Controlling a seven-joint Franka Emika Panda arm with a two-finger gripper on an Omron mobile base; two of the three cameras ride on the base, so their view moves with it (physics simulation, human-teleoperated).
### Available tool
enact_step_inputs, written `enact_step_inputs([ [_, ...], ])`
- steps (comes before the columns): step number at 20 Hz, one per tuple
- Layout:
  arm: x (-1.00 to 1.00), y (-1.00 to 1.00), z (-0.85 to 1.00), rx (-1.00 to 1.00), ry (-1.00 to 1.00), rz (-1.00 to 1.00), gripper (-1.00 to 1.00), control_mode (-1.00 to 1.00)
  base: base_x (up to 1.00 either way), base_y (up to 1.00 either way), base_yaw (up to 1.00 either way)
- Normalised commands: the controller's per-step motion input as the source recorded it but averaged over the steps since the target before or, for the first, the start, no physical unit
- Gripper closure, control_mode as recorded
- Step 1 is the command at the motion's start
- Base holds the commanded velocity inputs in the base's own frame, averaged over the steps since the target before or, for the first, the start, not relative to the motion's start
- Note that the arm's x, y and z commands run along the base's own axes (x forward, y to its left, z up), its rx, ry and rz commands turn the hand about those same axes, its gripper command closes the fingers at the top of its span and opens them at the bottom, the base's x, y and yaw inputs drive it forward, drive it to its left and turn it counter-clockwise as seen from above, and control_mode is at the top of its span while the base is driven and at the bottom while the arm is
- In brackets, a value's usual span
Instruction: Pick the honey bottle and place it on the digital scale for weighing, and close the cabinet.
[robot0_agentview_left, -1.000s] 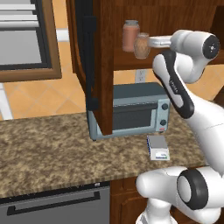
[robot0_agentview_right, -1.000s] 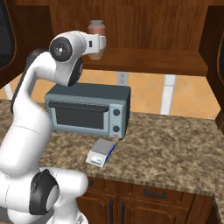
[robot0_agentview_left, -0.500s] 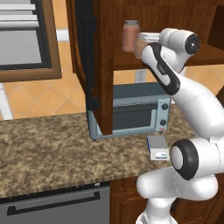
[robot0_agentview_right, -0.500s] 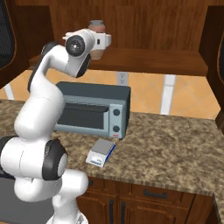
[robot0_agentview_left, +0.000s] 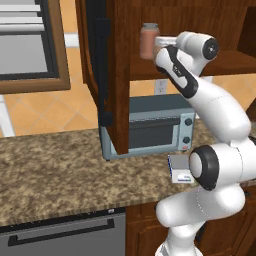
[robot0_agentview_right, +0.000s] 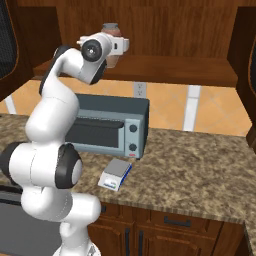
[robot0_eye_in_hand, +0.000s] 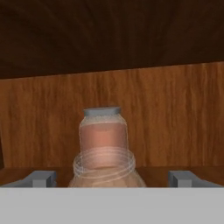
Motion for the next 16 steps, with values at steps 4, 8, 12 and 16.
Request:
enact_step_inputs([
  [4, 0.02, 0.18, -0.29, 0.00, 0.00, 0.00, -1.00, -1.00, 0.00, 0.00, 0.00],
  [8, 0.24, 0.00, -0.02, 0.00, 0.00, 0.00, -1.00, -1.00, 0.00, 0.00, 0.00],
  [12, 0.14, 0.00, 0.04, 0.00, -0.01, 0.00, -1.00, -1.00, 0.00, 0.00, 0.00],
  [16, 0.14, 0.00, 0.00, 0.00, 0.00, 0.00, -1.00, -1.00, 0.00, 0.00, 0.00],
])
